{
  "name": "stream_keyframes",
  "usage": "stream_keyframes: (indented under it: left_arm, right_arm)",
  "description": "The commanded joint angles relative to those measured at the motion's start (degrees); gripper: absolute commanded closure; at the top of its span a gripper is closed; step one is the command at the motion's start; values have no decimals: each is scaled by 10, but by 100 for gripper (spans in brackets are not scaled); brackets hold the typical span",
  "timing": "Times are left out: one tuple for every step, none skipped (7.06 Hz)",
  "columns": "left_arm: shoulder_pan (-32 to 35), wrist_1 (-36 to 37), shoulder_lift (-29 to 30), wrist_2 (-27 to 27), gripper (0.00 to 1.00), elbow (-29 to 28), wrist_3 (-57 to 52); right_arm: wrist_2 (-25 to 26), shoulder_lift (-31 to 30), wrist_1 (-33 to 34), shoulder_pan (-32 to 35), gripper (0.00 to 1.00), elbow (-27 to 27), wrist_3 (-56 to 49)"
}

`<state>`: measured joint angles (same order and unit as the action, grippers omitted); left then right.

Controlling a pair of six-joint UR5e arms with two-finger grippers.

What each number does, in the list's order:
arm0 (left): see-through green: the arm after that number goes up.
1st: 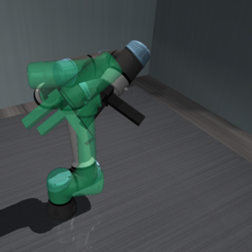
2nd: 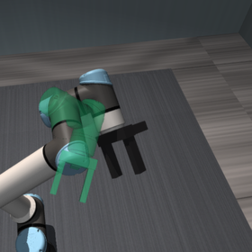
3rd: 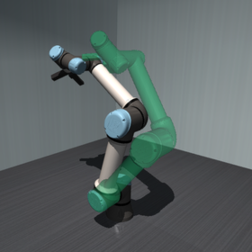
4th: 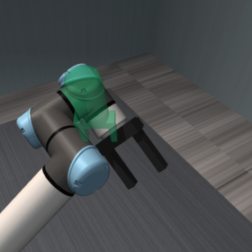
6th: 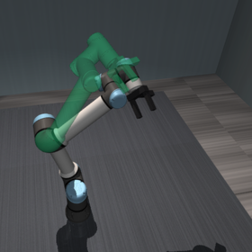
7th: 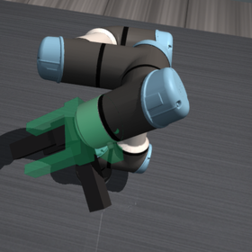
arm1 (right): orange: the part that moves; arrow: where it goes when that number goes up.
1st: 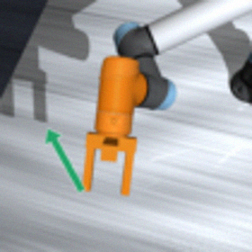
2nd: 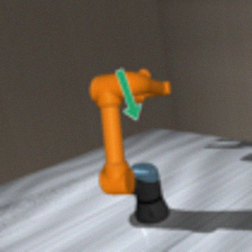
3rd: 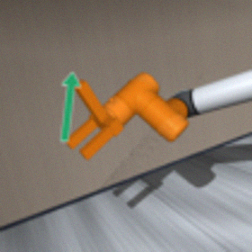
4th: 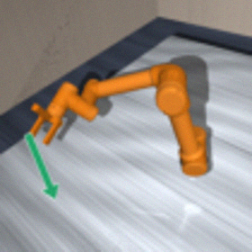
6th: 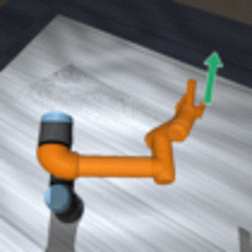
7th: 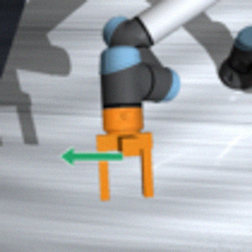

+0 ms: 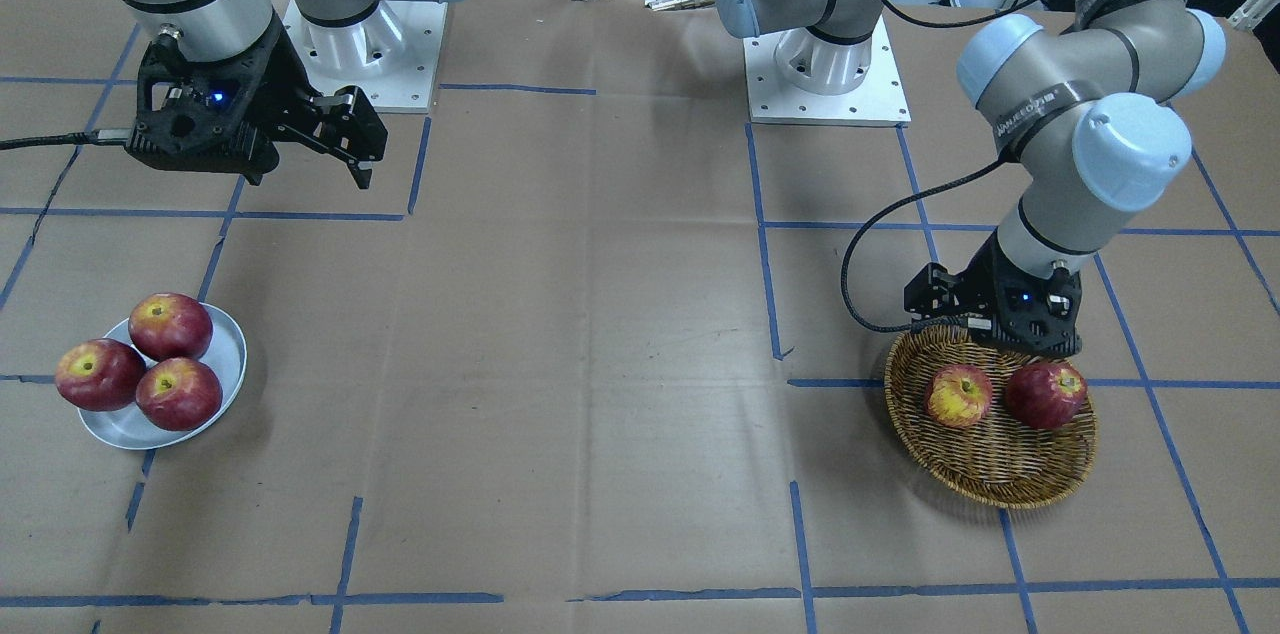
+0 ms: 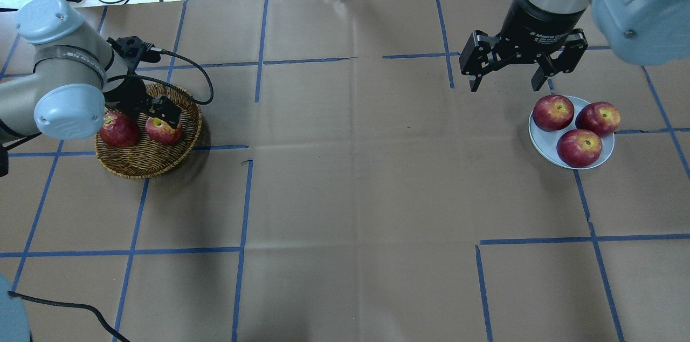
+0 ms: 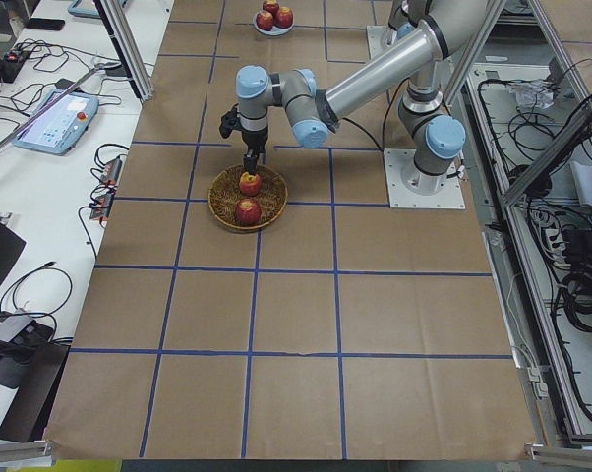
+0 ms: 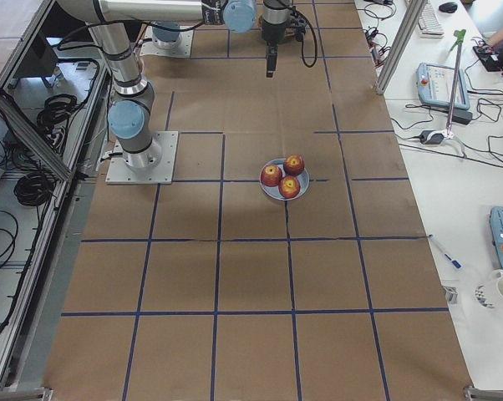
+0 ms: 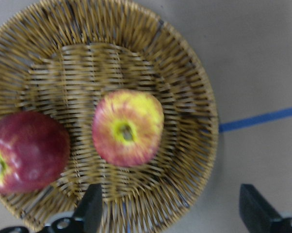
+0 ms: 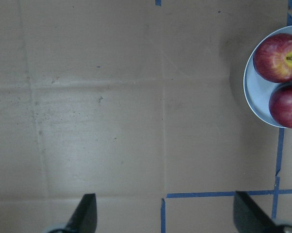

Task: Transfer apple from basket to plate
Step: 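Lower the left gripper into the basket over the yellow-red apple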

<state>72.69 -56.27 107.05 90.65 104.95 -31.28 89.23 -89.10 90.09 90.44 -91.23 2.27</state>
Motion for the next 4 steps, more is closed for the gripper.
stream_keyframes:
  left_arm:
    - [0, 1, 56, 1, 1, -37, -1]
    - [-1, 2, 63, 0, 1, -35, -2]
    - [-1, 2, 66, 1, 1, -26, -3]
    - [-1, 2, 69, 1, 1, -23, -3]
  right_arm:
    - [0, 0, 0, 0, 0, 0, 0]
    - [0, 1, 0, 0, 0, 0, 0]
    - [0, 0, 0, 0, 0, 0, -1]
    - [0, 0, 0, 0, 0, 0, 0]
